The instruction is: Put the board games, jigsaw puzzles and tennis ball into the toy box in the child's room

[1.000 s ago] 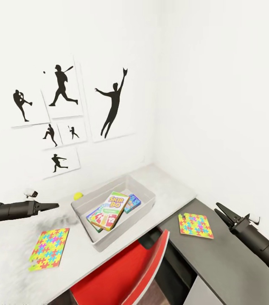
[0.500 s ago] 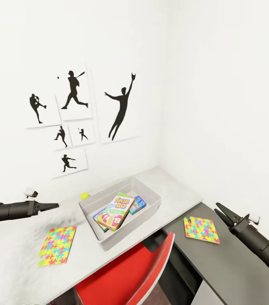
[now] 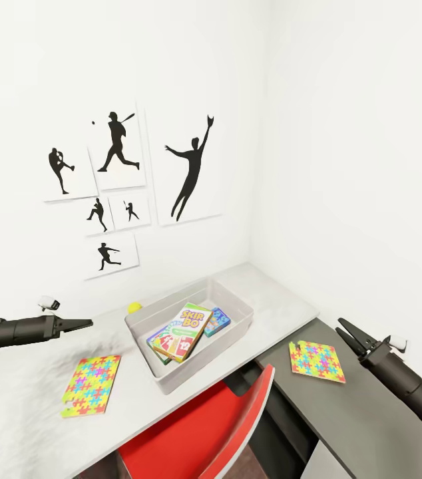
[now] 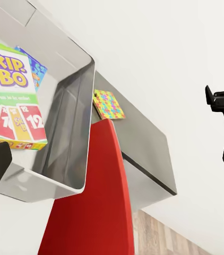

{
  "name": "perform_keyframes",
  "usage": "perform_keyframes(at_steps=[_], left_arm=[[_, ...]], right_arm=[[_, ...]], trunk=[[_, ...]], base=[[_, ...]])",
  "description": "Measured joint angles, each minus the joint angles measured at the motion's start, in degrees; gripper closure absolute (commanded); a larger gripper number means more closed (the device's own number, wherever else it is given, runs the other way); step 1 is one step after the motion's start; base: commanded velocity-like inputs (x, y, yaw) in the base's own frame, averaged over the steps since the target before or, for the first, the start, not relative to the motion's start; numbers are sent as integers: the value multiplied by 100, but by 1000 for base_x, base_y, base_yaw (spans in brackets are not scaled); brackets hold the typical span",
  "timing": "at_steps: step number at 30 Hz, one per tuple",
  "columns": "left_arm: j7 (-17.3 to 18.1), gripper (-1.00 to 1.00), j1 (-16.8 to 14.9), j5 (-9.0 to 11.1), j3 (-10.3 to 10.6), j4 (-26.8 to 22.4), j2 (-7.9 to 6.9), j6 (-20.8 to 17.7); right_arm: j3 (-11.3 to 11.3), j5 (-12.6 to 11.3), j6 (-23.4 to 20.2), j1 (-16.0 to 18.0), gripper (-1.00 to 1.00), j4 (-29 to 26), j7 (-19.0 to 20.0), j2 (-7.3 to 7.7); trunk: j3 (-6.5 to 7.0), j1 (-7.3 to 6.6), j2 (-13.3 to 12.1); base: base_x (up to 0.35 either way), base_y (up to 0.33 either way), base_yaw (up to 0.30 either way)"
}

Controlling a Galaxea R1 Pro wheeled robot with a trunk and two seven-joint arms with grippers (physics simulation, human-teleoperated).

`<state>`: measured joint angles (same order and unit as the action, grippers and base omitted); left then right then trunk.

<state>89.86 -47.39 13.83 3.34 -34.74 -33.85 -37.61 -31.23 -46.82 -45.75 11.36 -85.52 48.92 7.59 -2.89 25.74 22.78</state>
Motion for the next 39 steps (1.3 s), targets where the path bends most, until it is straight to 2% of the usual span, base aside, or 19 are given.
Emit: perform_keyframes(at_steps=[7,32,39], left_arm=[[0,-100,2,1,7,-4,5,-1],[0,-100,2,-11,0,-2,7,-17],[0,-100,0,-16,-5,0,9,-26]], right_arm=[[6,7,0,1,-100,-32,-14,-10],[10,10,0,2,-100,-31,-23,1],[8,9,0,0,-100,-23,-22,-16]], trunk=[[19,0,0],[112,0,0],[115,0,-1]], base=[[0,0,137],[-35,0,265],[0,0,83]])
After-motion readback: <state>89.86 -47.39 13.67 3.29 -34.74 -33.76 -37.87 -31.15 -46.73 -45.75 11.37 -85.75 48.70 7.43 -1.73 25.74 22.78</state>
